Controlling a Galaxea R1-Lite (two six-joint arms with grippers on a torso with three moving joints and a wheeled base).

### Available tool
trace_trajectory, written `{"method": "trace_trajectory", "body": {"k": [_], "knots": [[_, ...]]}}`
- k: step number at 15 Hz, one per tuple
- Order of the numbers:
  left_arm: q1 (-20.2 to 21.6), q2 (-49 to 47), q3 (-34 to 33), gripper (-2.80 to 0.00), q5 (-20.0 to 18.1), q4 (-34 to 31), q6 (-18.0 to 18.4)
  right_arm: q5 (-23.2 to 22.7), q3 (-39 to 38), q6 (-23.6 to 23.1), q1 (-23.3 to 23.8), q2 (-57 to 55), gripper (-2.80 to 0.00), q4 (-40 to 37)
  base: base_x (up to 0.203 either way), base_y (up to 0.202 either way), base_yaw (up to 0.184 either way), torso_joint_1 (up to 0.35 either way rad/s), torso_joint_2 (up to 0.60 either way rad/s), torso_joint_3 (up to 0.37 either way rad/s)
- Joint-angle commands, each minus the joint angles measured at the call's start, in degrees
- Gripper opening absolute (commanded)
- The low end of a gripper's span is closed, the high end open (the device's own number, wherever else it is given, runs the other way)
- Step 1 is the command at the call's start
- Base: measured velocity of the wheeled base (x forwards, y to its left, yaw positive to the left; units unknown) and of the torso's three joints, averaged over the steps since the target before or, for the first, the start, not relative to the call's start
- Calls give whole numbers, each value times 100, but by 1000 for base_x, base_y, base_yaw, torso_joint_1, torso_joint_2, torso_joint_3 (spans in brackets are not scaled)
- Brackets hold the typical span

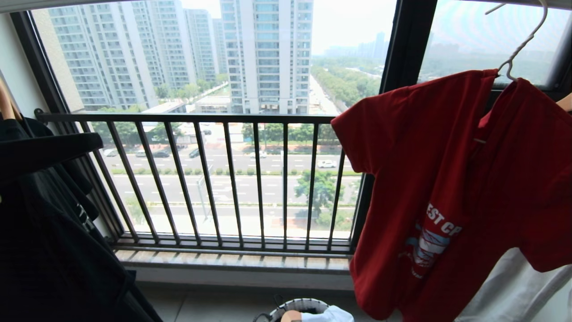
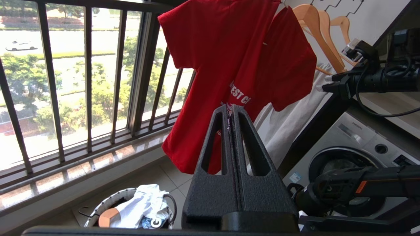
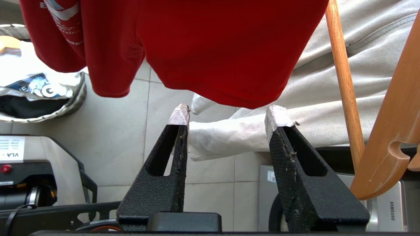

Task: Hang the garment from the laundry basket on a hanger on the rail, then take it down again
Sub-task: Take the clothes off the clothes rack

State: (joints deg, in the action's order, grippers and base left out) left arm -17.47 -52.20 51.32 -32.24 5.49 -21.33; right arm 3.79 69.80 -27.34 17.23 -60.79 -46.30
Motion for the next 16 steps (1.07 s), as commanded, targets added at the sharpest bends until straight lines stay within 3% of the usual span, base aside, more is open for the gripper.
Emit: {"method": "trace_trajectory", "body": {"k": [1, 7, 14, 16], "knots": [[1, -21, -8, -280, -16, 5, -20, -177, 42, -23, 293, -198, 0, -13, 0, 0, 0, 0, 0, 0], [7, -36, 1, -280, -10, 14, -15, -1893, 304, -661, 1724, -998, 0, 42, 0, 0, 0, 0, 0, 0], [7, -62, 1, -280, -10, 14, -11, -2008, 400, -861, 1992, -1185, 0, 212, 0, 0, 0, 0, 0, 0], [7, -62, -8, -280, -10, 14, -11, -2310, 373, -878, 1987, -1298, 0, 209, 0, 0, 0, 0, 0, 0]]}}
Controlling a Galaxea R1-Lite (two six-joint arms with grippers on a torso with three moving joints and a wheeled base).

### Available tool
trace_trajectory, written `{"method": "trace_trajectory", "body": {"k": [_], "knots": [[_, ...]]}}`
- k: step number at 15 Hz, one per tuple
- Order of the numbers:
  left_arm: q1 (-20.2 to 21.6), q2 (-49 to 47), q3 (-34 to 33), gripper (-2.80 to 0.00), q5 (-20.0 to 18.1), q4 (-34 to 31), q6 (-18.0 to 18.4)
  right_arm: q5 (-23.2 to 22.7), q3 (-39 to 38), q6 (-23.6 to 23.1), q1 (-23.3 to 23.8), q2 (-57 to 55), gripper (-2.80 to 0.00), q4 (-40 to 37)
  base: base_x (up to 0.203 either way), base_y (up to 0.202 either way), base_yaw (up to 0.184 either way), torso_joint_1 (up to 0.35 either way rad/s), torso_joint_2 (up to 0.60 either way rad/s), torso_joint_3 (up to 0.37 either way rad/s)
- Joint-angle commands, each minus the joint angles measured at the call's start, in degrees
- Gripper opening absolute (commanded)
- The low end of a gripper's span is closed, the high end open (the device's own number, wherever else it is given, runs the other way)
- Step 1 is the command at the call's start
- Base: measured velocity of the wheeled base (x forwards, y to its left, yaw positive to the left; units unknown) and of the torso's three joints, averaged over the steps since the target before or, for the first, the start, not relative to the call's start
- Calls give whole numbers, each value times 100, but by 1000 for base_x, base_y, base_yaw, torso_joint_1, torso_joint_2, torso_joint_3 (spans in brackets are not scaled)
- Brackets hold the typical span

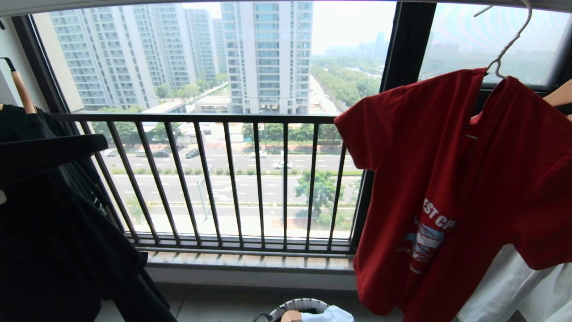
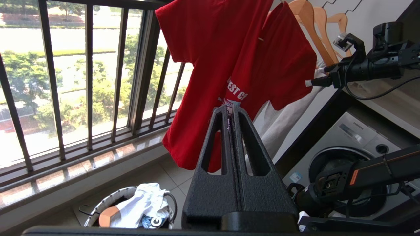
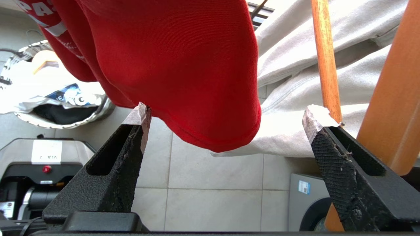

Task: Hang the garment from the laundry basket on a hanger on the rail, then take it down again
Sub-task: Take the clothes off the clothes rack

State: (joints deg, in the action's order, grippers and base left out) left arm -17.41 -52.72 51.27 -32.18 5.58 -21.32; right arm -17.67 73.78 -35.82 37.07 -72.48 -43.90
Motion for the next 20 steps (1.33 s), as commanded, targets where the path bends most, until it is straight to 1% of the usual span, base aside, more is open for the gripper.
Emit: {"method": "trace_trajectory", "body": {"k": [1, 4, 7, 10, 11, 14, 20], "knots": [[1, -10, -3, -280, -16, 4, -12, -378, -36, -79, 2, -204, 0, -44, 0, 0, 0, 0, 0, 0], [1, -27, -3, -280, -16, 13, -12, -781, -39, -145, -7, -412, 0, -57, 0, 0, 0, 0, 0, 0], [18, -37, -3, -280, -7, 39, -12, -825, -49, -198, -25, -503, 0, -57, 0, 0, 0, 0, 0, 0], [18, -54, 6, -280, -8, 48, -5, -830, -363, -396, -19, -471, 0, -45, 0, 0, 0, 0, 0, 0], [18, -54, 6, -280, -7, 48, -12, -838, -493, -535, -16, -438, -280, -26, 0, 0, 0, 0, 0, 0], [18, -54, 6, -280, -7, 48, -12, -896, -514, -558, -16, -372, -280, -29, 0, 0, 0, 0, 0, 0], [18, -52, 6, -280, -7, 50, -4, -869, -658, -541, 22, -293, -280, -31, 0, 0, 0, 0, 0, 0]]}}
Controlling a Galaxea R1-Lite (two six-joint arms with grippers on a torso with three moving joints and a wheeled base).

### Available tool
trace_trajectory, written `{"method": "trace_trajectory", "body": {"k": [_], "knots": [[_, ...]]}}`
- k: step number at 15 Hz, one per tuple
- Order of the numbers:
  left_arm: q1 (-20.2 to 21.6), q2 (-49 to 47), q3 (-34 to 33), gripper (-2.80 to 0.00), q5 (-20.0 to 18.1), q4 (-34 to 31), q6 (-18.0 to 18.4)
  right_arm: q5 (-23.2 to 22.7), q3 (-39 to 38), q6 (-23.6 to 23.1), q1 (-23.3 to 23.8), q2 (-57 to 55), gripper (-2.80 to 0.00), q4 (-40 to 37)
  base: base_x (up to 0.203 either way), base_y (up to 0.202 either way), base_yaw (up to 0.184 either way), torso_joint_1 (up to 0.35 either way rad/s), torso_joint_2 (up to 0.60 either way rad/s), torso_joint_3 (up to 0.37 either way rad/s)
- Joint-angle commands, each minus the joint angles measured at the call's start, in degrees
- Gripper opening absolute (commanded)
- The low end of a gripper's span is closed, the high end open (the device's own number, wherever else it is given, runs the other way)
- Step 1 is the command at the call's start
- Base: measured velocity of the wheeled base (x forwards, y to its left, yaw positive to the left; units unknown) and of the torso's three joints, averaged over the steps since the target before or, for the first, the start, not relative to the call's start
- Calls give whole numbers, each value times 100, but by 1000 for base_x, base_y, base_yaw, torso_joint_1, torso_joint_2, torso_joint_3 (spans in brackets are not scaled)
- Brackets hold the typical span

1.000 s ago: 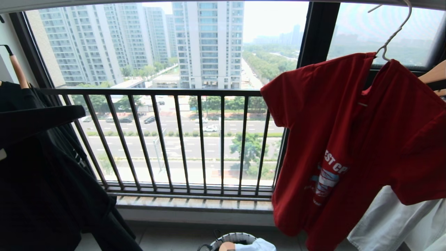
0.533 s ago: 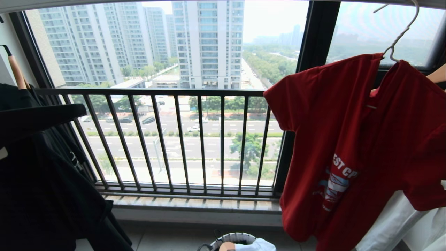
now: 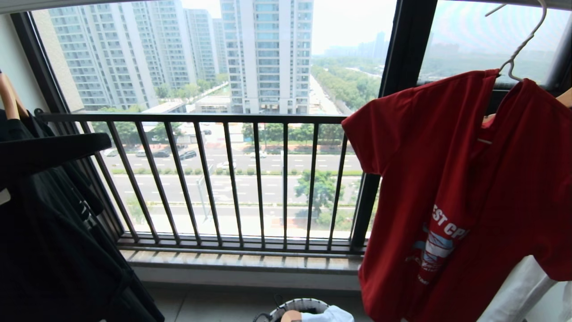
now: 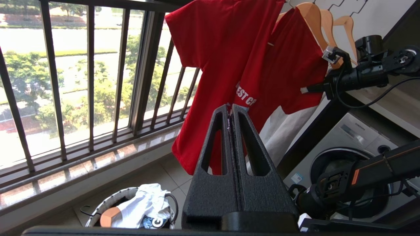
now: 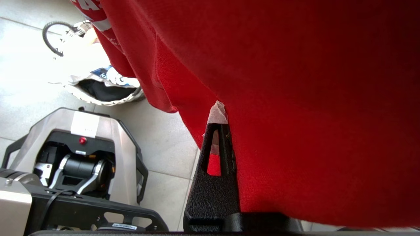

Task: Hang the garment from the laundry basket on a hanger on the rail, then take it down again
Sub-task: Take the clothes off the clothes rack

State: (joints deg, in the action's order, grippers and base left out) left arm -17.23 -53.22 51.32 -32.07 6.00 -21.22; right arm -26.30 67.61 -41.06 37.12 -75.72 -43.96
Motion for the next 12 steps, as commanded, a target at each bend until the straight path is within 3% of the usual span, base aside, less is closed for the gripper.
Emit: {"method": "trace_trajectory", "body": {"k": [1, 12], "knots": [[0, 5, 1, -280, -18, 15, -23, -7, -52, -32, 60, 50, -280, -35, 0, 0, 0, 0, 0, 0], [-16, 41, 1, -280, -27, 6, -17, 170, -802, -307, 375, 215, -280, 10, 0, 0, 0, 0, 0, 0]]}}
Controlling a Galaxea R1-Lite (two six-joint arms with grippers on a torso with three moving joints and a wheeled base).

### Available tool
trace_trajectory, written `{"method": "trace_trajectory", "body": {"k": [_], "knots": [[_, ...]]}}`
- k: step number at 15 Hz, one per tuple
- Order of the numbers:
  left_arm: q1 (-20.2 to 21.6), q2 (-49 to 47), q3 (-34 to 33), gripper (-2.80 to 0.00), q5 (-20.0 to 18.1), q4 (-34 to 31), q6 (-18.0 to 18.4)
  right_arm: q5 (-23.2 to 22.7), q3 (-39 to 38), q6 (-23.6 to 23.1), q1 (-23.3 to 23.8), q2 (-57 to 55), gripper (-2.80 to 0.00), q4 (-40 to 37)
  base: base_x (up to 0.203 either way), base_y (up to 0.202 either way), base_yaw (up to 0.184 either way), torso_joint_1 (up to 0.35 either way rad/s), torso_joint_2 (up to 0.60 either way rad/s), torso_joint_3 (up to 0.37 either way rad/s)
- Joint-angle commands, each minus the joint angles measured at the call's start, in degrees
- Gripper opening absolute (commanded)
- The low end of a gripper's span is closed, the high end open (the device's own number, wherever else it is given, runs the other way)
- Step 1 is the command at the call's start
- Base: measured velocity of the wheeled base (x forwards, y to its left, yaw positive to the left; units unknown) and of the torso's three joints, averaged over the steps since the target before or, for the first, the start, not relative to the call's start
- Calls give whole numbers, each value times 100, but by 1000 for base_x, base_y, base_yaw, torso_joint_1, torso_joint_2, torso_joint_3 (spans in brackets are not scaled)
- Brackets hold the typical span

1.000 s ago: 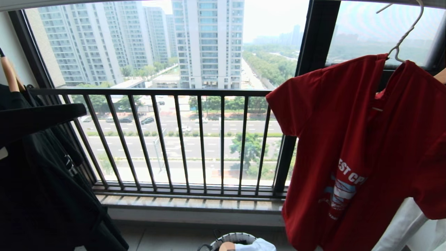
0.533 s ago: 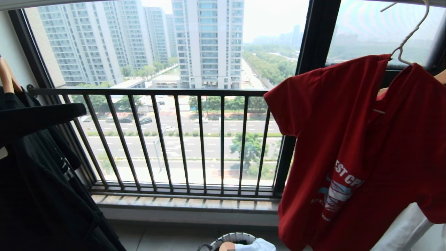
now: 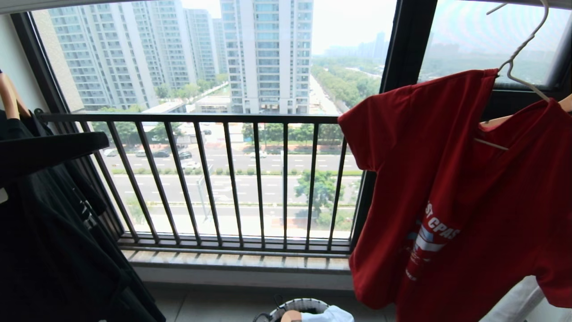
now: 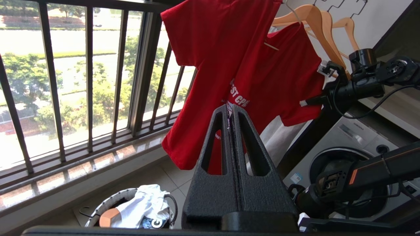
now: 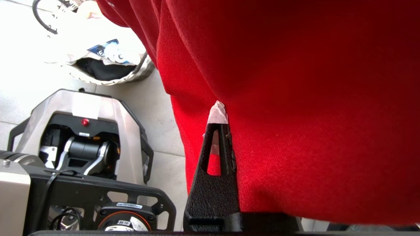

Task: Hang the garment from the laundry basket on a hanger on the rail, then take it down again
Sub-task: Take the clothes off the clothes rack

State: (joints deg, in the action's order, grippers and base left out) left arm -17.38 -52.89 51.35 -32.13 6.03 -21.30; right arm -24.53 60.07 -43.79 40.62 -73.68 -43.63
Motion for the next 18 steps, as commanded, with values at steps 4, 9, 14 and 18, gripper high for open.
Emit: {"method": "trace_trajectory", "body": {"k": [4, 9, 14, 18], "knots": [[-2, 25, 7, -280, -21, 12, -15, 174, -250, -225, 103, -6, -280, -14, 0, 0, 0, 0, 0, 0], [-2, 42, 16, -280, -21, 3, -15, 159, -293, -218, 139, 82, 0, 171, 0, 0, 0, 0, 0, 0], [13, 51, 25, -280, -21, 3, -15, 154, -334, -207, 167, 239, 0, 171, 0, 0, 0, 0, 0, 0], [8, 73, 25, -280, -21, 2, -15, 160, -811, -647, 645, 524, 0, 162, 0, 0, 0, 0, 0, 0]]}}
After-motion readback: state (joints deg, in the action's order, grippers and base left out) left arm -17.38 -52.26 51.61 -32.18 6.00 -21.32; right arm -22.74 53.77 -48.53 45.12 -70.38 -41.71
